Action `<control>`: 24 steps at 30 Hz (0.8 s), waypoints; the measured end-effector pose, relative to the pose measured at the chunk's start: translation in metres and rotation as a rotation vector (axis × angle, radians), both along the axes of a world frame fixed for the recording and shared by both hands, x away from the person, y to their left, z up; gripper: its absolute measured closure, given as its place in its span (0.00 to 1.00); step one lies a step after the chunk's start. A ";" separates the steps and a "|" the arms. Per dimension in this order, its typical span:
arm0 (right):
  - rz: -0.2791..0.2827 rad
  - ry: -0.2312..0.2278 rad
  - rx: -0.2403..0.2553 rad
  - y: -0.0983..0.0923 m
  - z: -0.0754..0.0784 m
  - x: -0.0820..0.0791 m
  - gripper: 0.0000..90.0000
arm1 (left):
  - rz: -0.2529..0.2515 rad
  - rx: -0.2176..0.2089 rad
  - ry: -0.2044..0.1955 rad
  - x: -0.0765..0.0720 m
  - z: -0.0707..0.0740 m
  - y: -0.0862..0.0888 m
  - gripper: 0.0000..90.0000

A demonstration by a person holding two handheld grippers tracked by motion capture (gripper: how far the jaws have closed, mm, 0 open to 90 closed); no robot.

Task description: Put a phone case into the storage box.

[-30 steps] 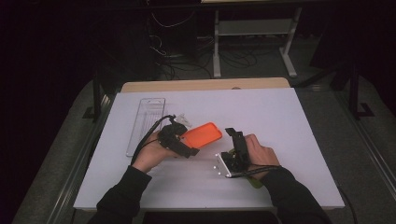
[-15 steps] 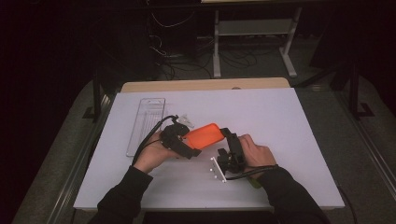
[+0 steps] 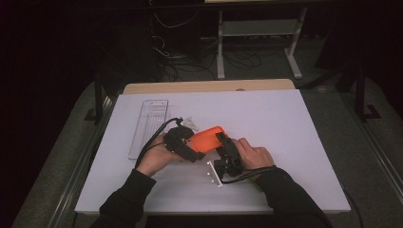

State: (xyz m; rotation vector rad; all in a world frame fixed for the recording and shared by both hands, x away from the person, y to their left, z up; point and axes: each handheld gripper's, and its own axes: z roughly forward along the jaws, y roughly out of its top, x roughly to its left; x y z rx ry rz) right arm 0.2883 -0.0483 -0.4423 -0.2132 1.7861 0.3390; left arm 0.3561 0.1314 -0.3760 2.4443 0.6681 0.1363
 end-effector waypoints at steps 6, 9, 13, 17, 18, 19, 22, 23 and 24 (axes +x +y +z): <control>0.007 -0.012 -0.001 0.001 0.000 -0.003 0.58 | -0.005 0.004 -0.003 -0.001 0.000 -0.001 0.17; 0.023 -0.024 0.005 0.002 -0.001 -0.003 0.63 | -0.011 0.002 -0.008 -0.001 -0.001 -0.002 0.17; 0.030 -0.029 0.007 0.003 -0.001 -0.005 0.70 | -0.013 0.002 -0.007 -0.001 -0.001 -0.002 0.17; 0.040 -0.028 0.001 0.003 -0.001 -0.006 0.77 | 0.009 -0.023 -0.006 -0.002 -0.002 -0.004 0.17; 0.043 -0.028 -0.003 0.003 -0.001 -0.006 0.79 | -0.014 0.003 -0.006 -0.001 -0.001 -0.002 0.17; 0.045 -0.031 -0.006 0.003 -0.002 -0.006 0.80 | -0.018 0.008 -0.005 -0.001 -0.001 -0.002 0.17; 0.050 -0.025 -0.017 0.004 -0.001 -0.008 0.85 | -0.019 0.009 0.001 -0.002 -0.001 -0.003 0.17; 0.049 -0.022 -0.023 0.004 -0.001 -0.008 0.85 | -0.014 0.005 0.000 -0.002 -0.001 -0.004 0.17; 0.049 -0.022 -0.021 0.005 -0.001 -0.008 0.86 | -0.005 -0.005 0.002 -0.003 -0.002 -0.004 0.17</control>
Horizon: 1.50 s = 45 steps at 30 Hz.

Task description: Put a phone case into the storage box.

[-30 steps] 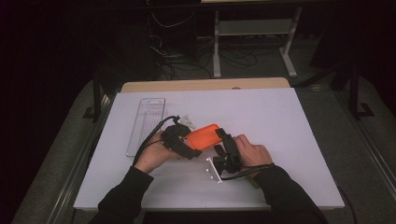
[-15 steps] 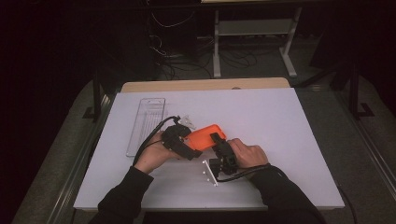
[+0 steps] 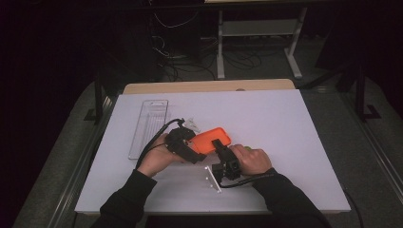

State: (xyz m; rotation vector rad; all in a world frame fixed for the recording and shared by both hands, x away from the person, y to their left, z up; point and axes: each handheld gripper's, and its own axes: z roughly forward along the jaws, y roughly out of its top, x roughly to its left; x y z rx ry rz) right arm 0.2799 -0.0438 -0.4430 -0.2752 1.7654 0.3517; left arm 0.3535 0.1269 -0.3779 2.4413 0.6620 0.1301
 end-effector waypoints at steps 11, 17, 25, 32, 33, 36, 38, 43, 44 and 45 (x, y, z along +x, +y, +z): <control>-0.004 0.007 0.007 -0.002 0.003 0.000 0.87 | 0.002 -0.040 -0.019 0.000 -0.001 0.001 0.14; -0.020 0.014 0.010 -0.004 0.002 0.002 0.87 | -0.015 -0.065 -0.006 0.000 0.002 0.006 0.03; -0.057 0.053 0.057 -0.011 0.004 0.007 0.87 | -0.021 -0.081 -0.004 0.001 0.007 0.014 0.00; -0.084 0.113 0.114 -0.015 0.007 0.011 0.87 | -0.031 -0.090 -0.010 0.001 0.009 0.020 0.00; -0.086 0.128 0.128 -0.016 0.008 0.012 0.87 | -0.024 -0.095 -0.011 0.001 0.009 0.021 0.00; -0.090 0.182 0.140 -0.019 0.009 0.014 0.87 | -0.024 -0.090 -0.015 0.002 0.010 0.025 0.00; -0.109 0.219 0.188 -0.021 0.013 0.014 0.87 | -0.018 -0.101 -0.008 0.002 0.010 0.026 0.00; -0.121 0.271 0.250 -0.024 0.018 0.016 0.87 | -0.025 -0.085 -0.013 0.005 0.009 0.028 0.00; -0.123 0.284 0.268 -0.024 0.019 0.016 0.87 | -0.027 -0.086 -0.016 0.005 0.009 0.028 0.00; -0.123 0.290 0.268 -0.025 0.020 0.017 0.87 | -0.032 -0.084 -0.020 0.005 0.009 0.028 0.00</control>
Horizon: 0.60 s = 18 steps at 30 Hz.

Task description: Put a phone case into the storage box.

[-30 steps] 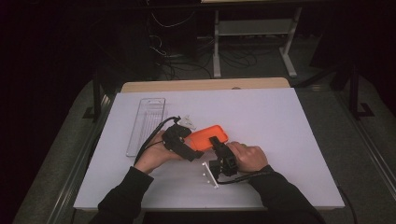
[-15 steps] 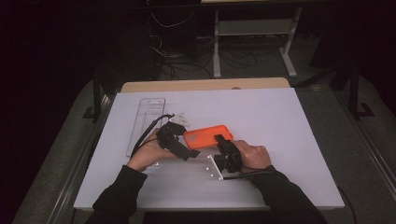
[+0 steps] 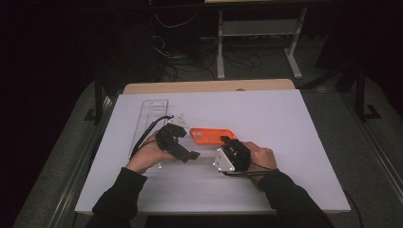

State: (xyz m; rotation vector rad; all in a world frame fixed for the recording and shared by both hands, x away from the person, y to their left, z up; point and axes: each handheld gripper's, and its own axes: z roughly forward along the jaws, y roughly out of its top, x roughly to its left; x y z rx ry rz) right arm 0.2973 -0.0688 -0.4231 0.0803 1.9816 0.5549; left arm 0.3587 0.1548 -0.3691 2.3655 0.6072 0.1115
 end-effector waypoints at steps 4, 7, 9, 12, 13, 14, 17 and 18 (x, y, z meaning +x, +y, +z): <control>0.006 0.045 0.033 -0.004 0.003 0.005 0.87 | 0.016 -0.006 0.008 -0.002 0.000 -0.001 0.00; -0.023 0.101 0.099 -0.006 0.005 0.006 0.87 | 0.036 -0.021 0.004 -0.002 -0.001 -0.001 0.00; -0.043 0.142 0.153 -0.006 0.007 0.006 0.87 | 0.032 -0.019 -0.004 -0.001 0.000 -0.001 0.00; -0.052 0.191 0.220 -0.008 0.009 0.009 0.87 | 0.034 -0.015 -0.007 -0.001 0.000 -0.001 0.00; -0.052 0.204 0.233 -0.010 0.010 0.011 0.87 | 0.037 -0.016 -0.006 -0.001 -0.001 -0.001 0.00; -0.058 0.219 0.247 -0.011 0.010 0.011 0.87 | 0.027 -0.003 -0.009 -0.001 0.000 0.000 0.00; -0.066 0.269 0.294 -0.013 0.012 0.014 0.87 | 0.014 0.012 -0.018 0.001 0.000 0.001 0.00; -0.068 0.281 0.305 -0.014 0.013 0.015 0.87 | 0.016 0.009 -0.020 0.001 0.000 0.001 0.00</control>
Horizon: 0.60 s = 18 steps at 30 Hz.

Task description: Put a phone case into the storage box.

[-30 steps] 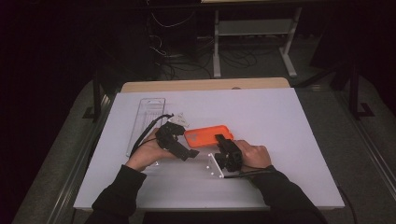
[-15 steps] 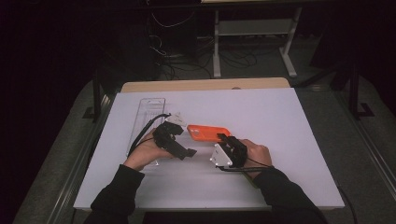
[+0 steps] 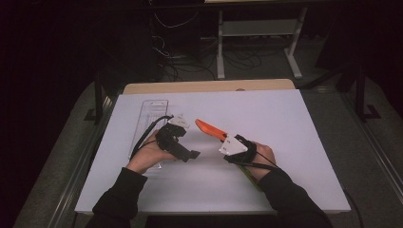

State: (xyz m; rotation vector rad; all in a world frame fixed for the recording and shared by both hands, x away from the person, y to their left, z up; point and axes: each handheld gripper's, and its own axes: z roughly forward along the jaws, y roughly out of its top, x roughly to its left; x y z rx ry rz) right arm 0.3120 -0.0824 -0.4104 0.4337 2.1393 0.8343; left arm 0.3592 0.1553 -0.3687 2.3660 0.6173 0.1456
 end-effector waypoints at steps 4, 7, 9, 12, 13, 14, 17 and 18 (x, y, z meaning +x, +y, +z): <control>-0.019 0.074 0.088 -0.004 0.003 0.003 0.87 | 0.011 -0.007 0.005 0.000 0.000 0.000 0.00; -0.026 0.118 0.144 -0.008 0.005 0.007 0.87 | 0.018 -0.011 0.013 -0.001 0.000 0.000 0.00; -0.031 0.154 0.187 -0.011 0.006 0.009 0.87 | 0.010 0.000 0.013 0.000 0.000 0.001 0.00; -0.042 0.206 0.248 -0.014 0.007 0.012 0.87 | 0.016 0.003 0.012 0.000 0.000 0.001 0.00; -0.047 0.227 0.271 -0.015 0.007 0.013 0.87 | 0.018 0.003 0.013 0.000 0.000 0.001 0.00; -0.051 0.240 0.283 -0.015 0.007 0.013 0.87 | 0.044 -0.024 0.019 -0.001 -0.001 -0.001 0.00; -0.058 0.291 0.342 -0.018 0.007 0.016 0.87 | 0.033 -0.018 0.021 0.000 -0.001 0.001 0.00; -0.054 0.299 0.352 -0.020 0.007 0.017 0.87 | 0.038 -0.026 0.023 0.000 -0.001 0.000 0.00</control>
